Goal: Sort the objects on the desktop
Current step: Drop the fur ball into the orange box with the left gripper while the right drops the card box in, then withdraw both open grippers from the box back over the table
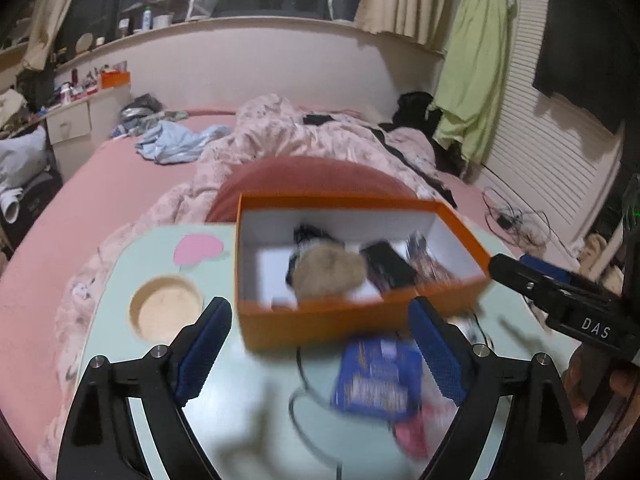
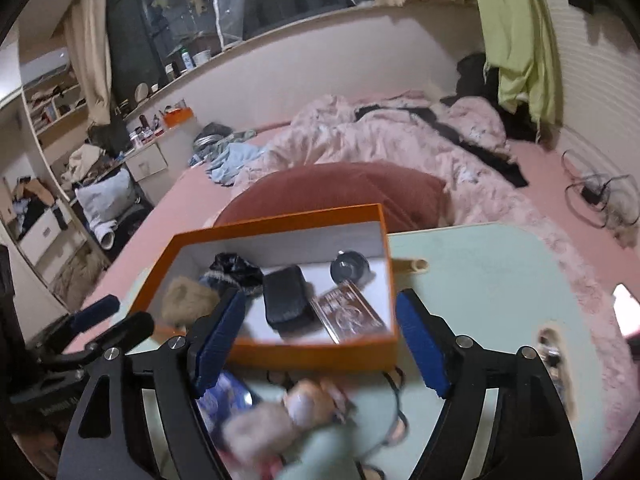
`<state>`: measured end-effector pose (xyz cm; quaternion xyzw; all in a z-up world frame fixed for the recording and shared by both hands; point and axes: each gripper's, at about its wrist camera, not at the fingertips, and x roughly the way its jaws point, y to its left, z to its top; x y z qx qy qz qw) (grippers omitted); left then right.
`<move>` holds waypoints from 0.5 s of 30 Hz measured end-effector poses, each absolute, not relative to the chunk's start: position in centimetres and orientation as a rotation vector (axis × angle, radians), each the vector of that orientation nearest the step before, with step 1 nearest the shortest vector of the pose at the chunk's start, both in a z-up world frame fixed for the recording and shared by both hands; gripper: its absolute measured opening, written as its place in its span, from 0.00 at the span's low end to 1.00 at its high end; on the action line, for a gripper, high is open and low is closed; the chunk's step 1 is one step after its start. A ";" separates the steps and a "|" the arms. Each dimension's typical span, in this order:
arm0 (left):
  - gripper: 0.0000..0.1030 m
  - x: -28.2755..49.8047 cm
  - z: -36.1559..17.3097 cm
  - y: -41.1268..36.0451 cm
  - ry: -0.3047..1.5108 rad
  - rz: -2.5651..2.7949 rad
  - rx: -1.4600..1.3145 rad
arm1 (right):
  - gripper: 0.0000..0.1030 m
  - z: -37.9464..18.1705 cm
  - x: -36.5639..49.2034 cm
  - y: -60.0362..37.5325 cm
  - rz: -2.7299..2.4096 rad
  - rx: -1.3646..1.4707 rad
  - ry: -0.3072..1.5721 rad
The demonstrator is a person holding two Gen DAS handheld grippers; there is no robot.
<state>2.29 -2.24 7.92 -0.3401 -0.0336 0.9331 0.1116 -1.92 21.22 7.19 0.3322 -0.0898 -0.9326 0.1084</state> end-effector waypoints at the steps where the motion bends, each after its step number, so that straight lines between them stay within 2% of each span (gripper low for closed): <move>1: 0.88 3.2 7.6 -2.5 -0.096 2.730 -1.014 | 0.77 7.3 -0.9 21.3 -2.750 0.980 -0.231; 6: 0.89 7.0 4.8 -3.6 -0.102 2.714 -1.097 | 0.79 5.4 3.8 22.0 -2.698 1.098 -0.117; 9: 0.89 8.0 3.0 -3.2 -0.058 2.720 -1.136 | 0.79 3.6 5.7 22.6 -2.662 1.178 -0.090; 13: 0.89 7.4 1.4 -2.1 0.017 2.707 -1.215 | 0.79 1.1 7.1 22.5 -2.738 1.257 0.044; 14: 0.90 7.3 1.2 -1.9 0.045 2.709 -1.232 | 0.80 0.2 6.9 22.3 -2.727 1.298 0.075; 15: 0.93 7.2 0.9 -1.4 0.100 2.719 -1.246 | 0.86 0.0 6.9 22.4 -2.738 1.263 0.072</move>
